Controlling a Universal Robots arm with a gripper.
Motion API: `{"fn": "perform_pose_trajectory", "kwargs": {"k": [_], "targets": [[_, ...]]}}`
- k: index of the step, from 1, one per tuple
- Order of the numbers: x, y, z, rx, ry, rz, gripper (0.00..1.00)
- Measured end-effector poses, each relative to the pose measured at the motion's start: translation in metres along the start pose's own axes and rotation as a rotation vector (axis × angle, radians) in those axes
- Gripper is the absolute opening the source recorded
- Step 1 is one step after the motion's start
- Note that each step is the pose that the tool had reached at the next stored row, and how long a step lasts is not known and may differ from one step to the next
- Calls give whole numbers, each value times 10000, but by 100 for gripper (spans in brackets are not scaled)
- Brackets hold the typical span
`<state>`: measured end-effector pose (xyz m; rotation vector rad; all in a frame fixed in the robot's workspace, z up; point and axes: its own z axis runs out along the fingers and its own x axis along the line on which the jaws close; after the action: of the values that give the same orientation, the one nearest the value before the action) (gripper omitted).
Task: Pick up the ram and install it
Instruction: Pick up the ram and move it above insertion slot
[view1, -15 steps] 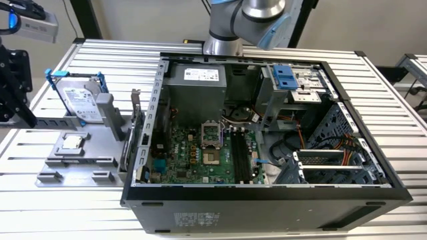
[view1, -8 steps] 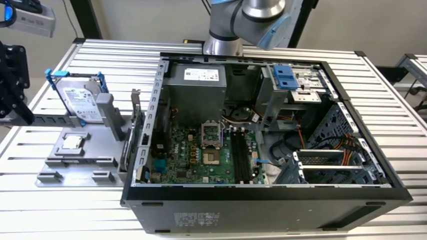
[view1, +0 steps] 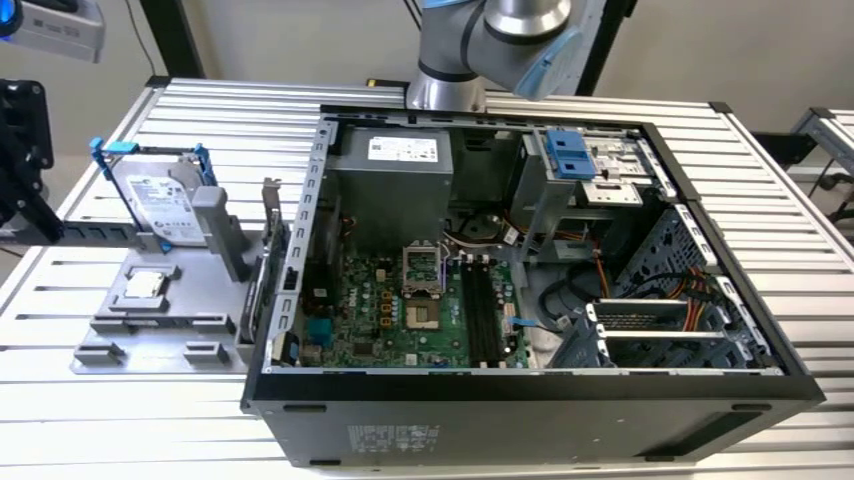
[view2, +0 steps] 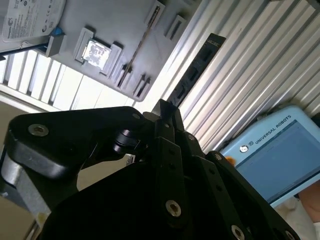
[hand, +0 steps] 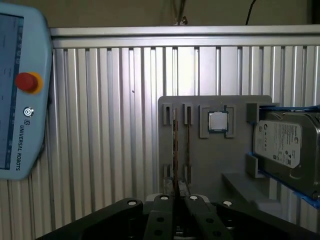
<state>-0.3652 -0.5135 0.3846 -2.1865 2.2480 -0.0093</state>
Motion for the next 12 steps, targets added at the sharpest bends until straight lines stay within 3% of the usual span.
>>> {"fn": "perform_pose_trajectory", "kwargs": {"k": [12], "targets": [[0, -1, -98, -1, 1, 0, 0]]}}
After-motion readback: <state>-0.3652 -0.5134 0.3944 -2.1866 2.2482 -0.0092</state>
